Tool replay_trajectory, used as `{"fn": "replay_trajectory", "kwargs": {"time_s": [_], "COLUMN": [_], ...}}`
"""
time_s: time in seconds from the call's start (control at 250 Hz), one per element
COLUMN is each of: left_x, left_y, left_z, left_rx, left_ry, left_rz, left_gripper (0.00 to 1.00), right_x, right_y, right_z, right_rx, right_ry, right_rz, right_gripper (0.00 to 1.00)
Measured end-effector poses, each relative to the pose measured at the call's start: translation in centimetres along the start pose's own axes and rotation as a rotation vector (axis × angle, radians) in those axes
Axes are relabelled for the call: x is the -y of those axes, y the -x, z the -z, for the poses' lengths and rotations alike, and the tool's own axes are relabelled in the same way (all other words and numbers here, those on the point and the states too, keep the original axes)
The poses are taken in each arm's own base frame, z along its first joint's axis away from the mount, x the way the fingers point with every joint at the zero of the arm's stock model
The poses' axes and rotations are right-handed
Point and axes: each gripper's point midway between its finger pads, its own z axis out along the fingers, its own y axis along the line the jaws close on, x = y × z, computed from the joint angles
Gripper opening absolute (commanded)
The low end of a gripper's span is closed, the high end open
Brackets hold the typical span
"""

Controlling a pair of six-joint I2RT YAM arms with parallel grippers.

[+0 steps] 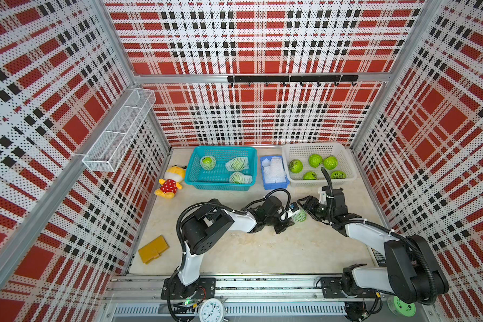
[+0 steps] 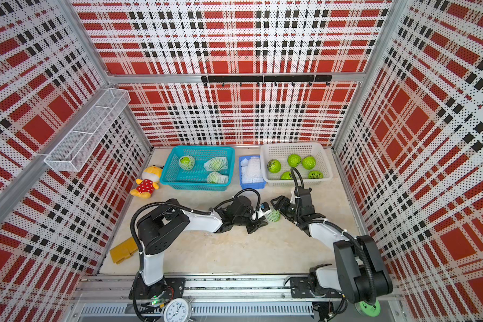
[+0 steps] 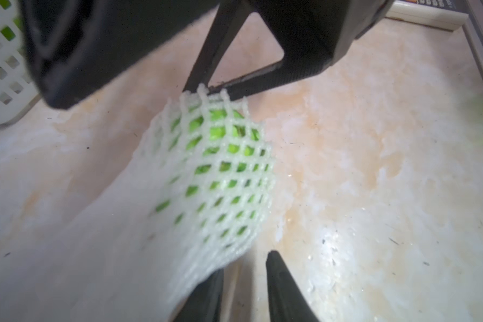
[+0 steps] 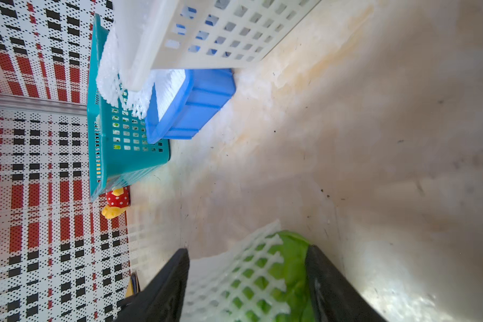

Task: Sleeve custard apples in foam nets
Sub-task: Put on the foam net on the custard apple.

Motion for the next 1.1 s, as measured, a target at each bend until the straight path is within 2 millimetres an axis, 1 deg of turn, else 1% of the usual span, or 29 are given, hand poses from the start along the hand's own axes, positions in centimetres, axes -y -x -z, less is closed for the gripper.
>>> {"fn": "replay_trajectory", "kwargs": {"time_s": [0.028,0.088,0.2,0.276,0.392,0.508,0.712,0.796,0.928,1.096], "left_x": [0.0,0.1,0.3,0.3,0.3,0.3,0.4,0.4,0.3,0.3], "left_y": [0.0,0.0,0.0,0.0,0.0,0.0,0.1,0.4,0.3,0.2], "left_z": [0.0,0.0,-0.1,-0.1,-0.1,-0.2,-0.2,-0.3,-0.3,-0.4], "left_rx": [-0.001,-0.002,-0.002,-0.002,-0.004,-0.004,-0.004,-0.001,-0.006,-0.011], "left_ry": [0.0,0.0,0.0,0.002,0.006,0.008,0.009,0.01,0.011,0.011], "left_rz": [0.0,-0.002,-0.005,-0.006,-0.007,-0.008,-0.011,-0.012,-0.011,-0.009], "left_gripper": [0.31,0.31,0.31,0.31,0.31,0.31,0.31,0.31,0.31,0.32], "right_x": [0.2,0.6,1.1,1.1,0.9,1.0,1.9,2.0,1.9,1.7], "right_y": [-0.1,-0.3,-0.8,-0.9,-0.8,-1.2,-2.2,-2.3,-2.0,-1.8], "right_z": [0.0,0.1,0.5,0.9,1.2,1.0,0.2,0.2,0.2,0.2], "right_rx": [0.0,0.0,-0.001,0.009,0.016,0.01,-0.013,-0.01,0.007,0.02], "right_ry": [-0.004,-0.014,-0.032,-0.03,-0.02,-0.012,-0.012,-0.008,-0.003,0.006], "right_rz": [-0.001,-0.007,0.002,0.013,0.016,0.007,-0.027,-0.038,-0.039,-0.041], "right_gripper": [0.68,0.75,0.83,0.84,0.83,0.79,0.72,0.65,0.51,0.37]}}
